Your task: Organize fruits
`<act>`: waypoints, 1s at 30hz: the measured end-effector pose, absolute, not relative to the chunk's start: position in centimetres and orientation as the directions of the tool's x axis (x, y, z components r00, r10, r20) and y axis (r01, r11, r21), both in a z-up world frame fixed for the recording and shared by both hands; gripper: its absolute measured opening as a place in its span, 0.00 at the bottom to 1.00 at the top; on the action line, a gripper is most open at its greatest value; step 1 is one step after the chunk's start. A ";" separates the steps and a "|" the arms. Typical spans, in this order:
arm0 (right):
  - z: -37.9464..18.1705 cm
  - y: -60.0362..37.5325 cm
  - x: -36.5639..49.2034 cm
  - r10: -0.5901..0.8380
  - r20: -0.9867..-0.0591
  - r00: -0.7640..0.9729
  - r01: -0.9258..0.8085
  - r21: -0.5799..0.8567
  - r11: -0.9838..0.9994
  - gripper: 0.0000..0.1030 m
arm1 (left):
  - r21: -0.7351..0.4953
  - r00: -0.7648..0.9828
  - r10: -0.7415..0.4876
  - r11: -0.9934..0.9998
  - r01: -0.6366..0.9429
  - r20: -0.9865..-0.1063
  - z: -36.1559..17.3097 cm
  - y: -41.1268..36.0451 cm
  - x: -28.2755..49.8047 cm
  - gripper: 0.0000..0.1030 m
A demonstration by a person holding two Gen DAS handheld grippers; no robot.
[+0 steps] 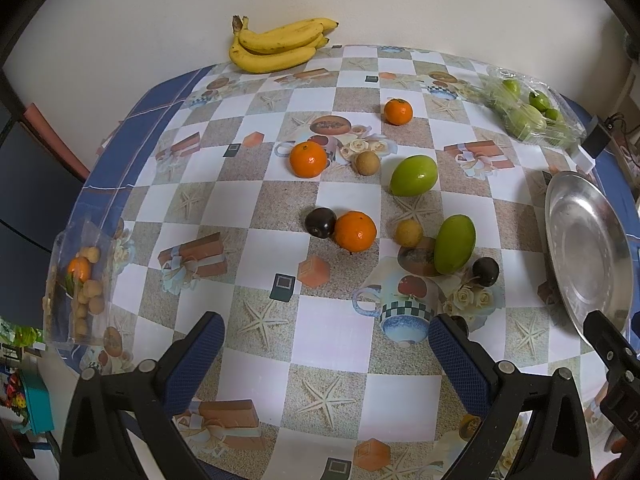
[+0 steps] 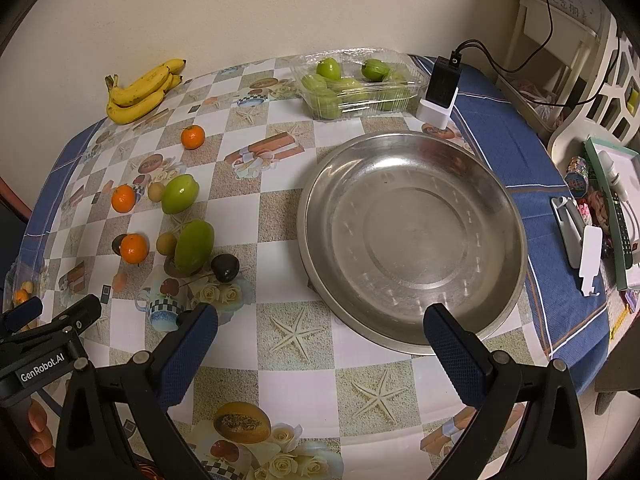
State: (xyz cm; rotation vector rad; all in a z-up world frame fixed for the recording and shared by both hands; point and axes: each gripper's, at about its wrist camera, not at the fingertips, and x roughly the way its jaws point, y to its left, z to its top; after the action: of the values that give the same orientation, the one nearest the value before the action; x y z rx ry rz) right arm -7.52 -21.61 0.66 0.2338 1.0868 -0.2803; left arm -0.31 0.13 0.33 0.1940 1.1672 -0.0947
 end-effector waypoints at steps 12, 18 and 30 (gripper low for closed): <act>0.6 -21.5 -7.5 -0.109 -0.894 0.435 0.336 0.049 0.940 0.99 | 0.098 0.386 0.025 0.981 0.170 -0.922 0.4 0.3 -0.2 1.00; 0.6 -21.5 -7.5 -0.110 -0.894 0.434 0.337 0.048 0.940 0.99 | 0.096 0.386 0.025 0.981 0.166 -0.922 0.4 0.3 -0.1 1.00; 0.6 -21.5 -7.4 -0.111 -0.895 0.433 0.336 0.046 0.941 0.99 | 0.095 0.386 0.025 0.982 0.164 -0.922 0.4 0.4 -0.2 1.00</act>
State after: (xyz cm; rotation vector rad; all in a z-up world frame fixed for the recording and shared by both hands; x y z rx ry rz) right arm -7.43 -21.46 0.57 0.2309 1.0904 -0.2817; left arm -0.16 0.40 0.38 0.1817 1.1732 -0.0891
